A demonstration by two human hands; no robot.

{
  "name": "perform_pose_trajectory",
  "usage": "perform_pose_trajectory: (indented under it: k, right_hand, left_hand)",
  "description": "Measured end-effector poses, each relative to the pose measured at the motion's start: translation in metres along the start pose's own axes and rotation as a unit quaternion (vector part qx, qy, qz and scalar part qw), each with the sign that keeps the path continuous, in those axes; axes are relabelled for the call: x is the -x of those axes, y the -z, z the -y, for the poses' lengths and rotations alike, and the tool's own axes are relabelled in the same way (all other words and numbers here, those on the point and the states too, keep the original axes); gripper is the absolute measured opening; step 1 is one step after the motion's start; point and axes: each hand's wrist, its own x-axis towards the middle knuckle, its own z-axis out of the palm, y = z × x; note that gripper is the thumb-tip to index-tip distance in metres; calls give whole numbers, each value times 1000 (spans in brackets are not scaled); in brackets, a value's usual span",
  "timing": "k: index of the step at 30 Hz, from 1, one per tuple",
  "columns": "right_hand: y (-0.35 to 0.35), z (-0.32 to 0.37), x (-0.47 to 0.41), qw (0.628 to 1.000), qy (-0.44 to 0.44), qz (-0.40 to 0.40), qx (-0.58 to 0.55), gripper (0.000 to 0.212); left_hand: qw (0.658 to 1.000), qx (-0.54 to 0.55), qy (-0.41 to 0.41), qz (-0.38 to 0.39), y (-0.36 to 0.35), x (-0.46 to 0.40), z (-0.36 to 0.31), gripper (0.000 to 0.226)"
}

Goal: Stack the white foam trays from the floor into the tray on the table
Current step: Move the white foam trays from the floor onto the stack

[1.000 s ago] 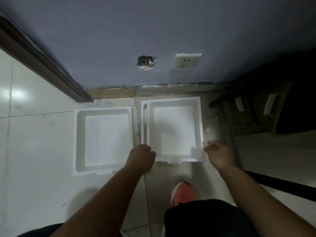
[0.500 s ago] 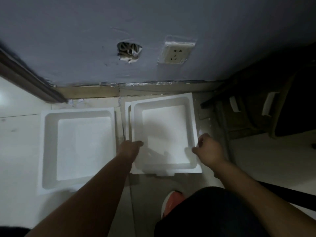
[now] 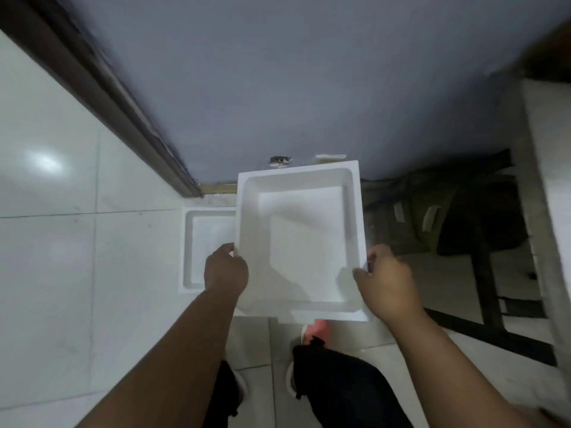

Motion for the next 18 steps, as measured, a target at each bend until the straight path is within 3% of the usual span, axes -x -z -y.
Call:
perform_pose_trajectory:
  k: [3, 9, 14, 18]
  right_hand:
    - [47, 41, 56, 999, 25, 5, 22, 18]
    - [126, 115, 148, 995, 82, -35, 48, 19]
    - [163, 144, 214, 993, 77, -65, -60, 17]
    - [191, 150, 259, 983, 100, -91, -127, 13]
  left_hand:
    - [999, 42, 3, 0, 66, 51, -22, 46]
    - [992, 86, -76, -58, 192, 146, -65, 31]
    - [979, 125, -147, -72, 272, 219, -96, 23]
    - [969, 95, -213, -81, 321, 270, -119, 22]
